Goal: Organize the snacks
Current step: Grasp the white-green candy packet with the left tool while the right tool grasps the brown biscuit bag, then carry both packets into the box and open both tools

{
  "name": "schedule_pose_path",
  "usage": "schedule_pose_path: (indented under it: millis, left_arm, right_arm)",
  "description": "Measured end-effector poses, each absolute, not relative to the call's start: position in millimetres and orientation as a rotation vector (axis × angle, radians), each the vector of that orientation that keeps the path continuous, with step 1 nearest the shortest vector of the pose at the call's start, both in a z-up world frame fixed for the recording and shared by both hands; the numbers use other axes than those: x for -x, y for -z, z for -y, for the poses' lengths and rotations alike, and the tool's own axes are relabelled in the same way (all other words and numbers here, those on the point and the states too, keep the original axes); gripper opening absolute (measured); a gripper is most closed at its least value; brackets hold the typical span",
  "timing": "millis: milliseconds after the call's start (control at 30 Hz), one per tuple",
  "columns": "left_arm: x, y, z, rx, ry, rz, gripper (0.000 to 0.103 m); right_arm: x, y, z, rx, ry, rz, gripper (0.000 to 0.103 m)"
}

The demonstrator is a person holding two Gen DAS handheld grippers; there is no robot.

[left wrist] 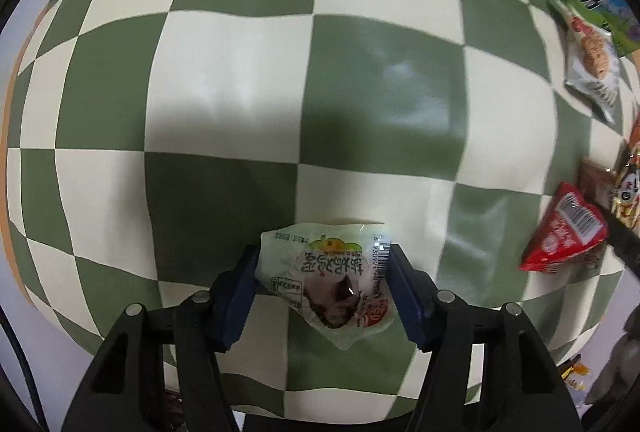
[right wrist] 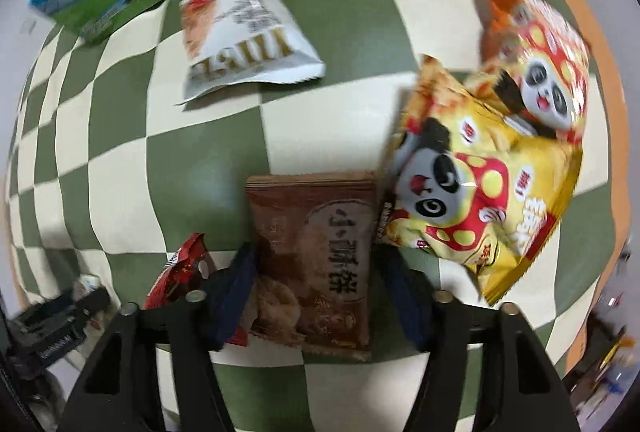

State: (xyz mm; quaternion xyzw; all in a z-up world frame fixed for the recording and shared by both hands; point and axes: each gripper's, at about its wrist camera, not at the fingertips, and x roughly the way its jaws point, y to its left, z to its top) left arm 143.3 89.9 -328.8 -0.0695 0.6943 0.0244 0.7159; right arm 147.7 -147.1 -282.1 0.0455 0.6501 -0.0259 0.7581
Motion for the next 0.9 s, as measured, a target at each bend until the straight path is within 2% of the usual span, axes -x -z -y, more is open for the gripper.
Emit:
schedule_pose_path:
  millis: [367,400,433,567,667,700,733,800,900]
  left_arm:
    - [-146,273,-63,0.205,0.059,-1.454,0.058]
    - [-148,261,-59,0.213,0.076,-1.434,0.051]
    - [-150,253,-55,0.217,0.092,-1.420,0.032]
    - [-167,220,-37,0.212,0.162,-1.367,0.032]
    - [-194,215,-33,0.160,0.196,-1.375,0.035]
    - [-198,218,-39,0.181,0.201,-1.392,0.039]
    - [-202,222,-45,0.210,0.198,-1.408,0.049]
    - [-208,239,-61,0.260,0.168,-1.447,0.061]
    - [-210,266,-70,0.345,0.161,-1.536,0.061]
  right_arm:
    - [-123,244,150,-0.233,-0.042,-1.340,0.054]
    - [-123,238,150,-0.246,-0.052,-1.333,0.054]
    - [-123,230,152,-0.263,-0.062,-1.322,0.054]
    - [-131,188,162,-0.319,-0.121,-1.265,0.054]
    - [-147,163,157,-0.329,-0.148,-1.221,0.054]
    - [-148,158,160,-0.329,-0.150,-1.215,0.054]
    - [-151,156,161,-0.326,-0.149,-1.212,0.054]
    - [-156,159,162,-0.315,-0.145,-1.224,0.054]
    - [-158,177,159,-0.310,-0.138,-1.265,0.054]
